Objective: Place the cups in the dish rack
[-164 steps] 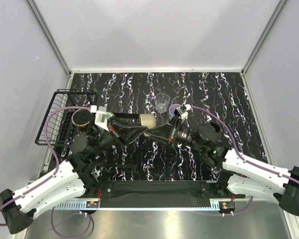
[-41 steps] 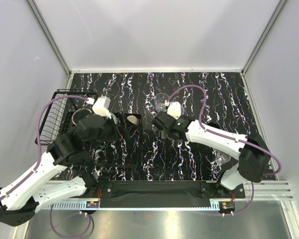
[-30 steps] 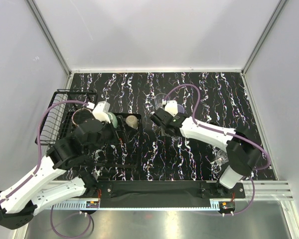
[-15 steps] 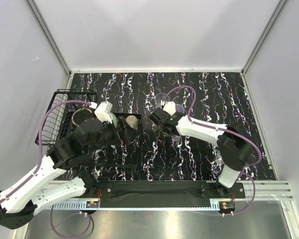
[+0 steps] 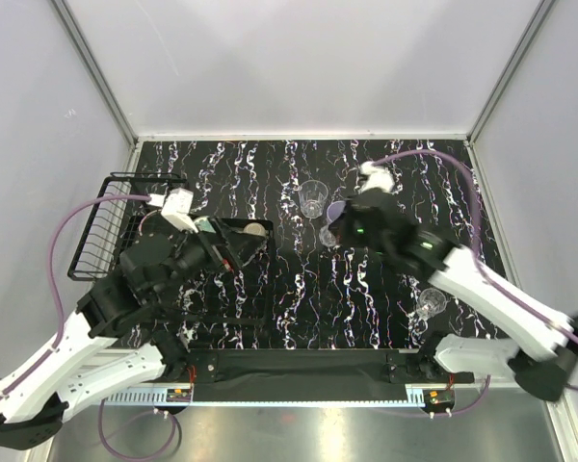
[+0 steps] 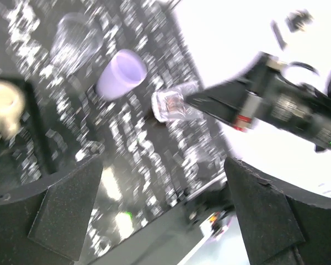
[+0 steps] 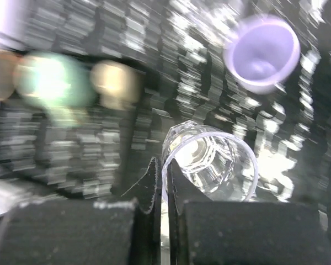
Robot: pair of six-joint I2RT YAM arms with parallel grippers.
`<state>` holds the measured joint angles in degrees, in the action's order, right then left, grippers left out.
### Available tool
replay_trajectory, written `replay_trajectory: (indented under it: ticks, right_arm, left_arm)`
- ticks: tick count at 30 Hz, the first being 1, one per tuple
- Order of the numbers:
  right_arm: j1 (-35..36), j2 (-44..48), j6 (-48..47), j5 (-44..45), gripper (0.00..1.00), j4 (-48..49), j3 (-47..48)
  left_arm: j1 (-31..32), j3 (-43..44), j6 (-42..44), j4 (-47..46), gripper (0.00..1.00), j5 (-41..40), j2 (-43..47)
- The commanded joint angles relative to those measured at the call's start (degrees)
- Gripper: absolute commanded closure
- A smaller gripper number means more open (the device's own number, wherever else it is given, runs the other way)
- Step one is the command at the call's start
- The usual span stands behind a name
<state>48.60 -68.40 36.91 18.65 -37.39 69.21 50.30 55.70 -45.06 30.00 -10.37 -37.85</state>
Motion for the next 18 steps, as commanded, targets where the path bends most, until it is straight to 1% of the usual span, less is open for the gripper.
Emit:
replay_trajectory:
  ticks: [1,2,3,4,5,6,7,8,13,15,17,18]
  right_arm:
    - [-1.22,9.23,2.19,-8.71,1.00,5.11,1.02]
    - [-1.31,12.99,3.08,-10.99,1.00,6.17,-0.38]
    - [-1.31,14.77,4.04,-12.40,1.00,7.75,-1.44]
    - [-1.31,16.62,5.88,-13.89,1.00,12.38,-2.66]
    - [-1.31,19.85,6.94,-15.30,1.00,15.04,-5.64]
    - [-1.31,21.36,8.08,-17.32,1.00,20.54,-7.14]
    - [-1.31,22.68,10.01,-18.12,1.00,23.38,-8.73]
    - [-1.31,24.70,10.90,-18.48,1.00,26.28,-11.61]
    - [-1.31,25.78,14.41,-24.97,1.00,43.94,-17.26]
    - [-1.40,25.42,15.03,-26.64,1.00,48.35,-18.67]
    - [-1.40,25.25,15.65,-27.27,1.00,50.56,-19.63]
    - [-1.40,25.25,16.18,-28.05,1.00,52.66,-19.90]
  left_arm:
    - [0.15,-3.56,-0.38,-12.49,0.01,-1.40,3.73]
    - [0.15,-5.06,-2.64,-17.47,0.01,-1.93,5.66]
    - [0.23,-6.99,-4.15,-20.04,0.01,-2.72,6.72]
    - [0.15,-10.06,-5.90,-24.68,0.01,-4.55,7.52]
    - [0.15,-11.74,-7.75,-26.90,0.01,-5.35,7.87]
    - [0.15,-12.71,-10.90,-28.75,0.01,-6.14,8.22]
    - [0.15,-13.51,-12.32,-29.81,0.01,-6.85,7.88]
    - [0.15,-14.47,-13.64,-34.17,0.01,-6.86,7.18]
    - [0.15,-12.64,-20.68,-40.27,0.01,-2.83,-1.07]
    - [0.15,-13.51,-22.96,-44.83,0.01,-1.33,-2.75]
    - [0.23,-14.30,-23.93,-50.01,0.01,0.87,-4.24]
    - [0.23,-14.48,-24.02,-50.47,0.01,1.40,-4.69]
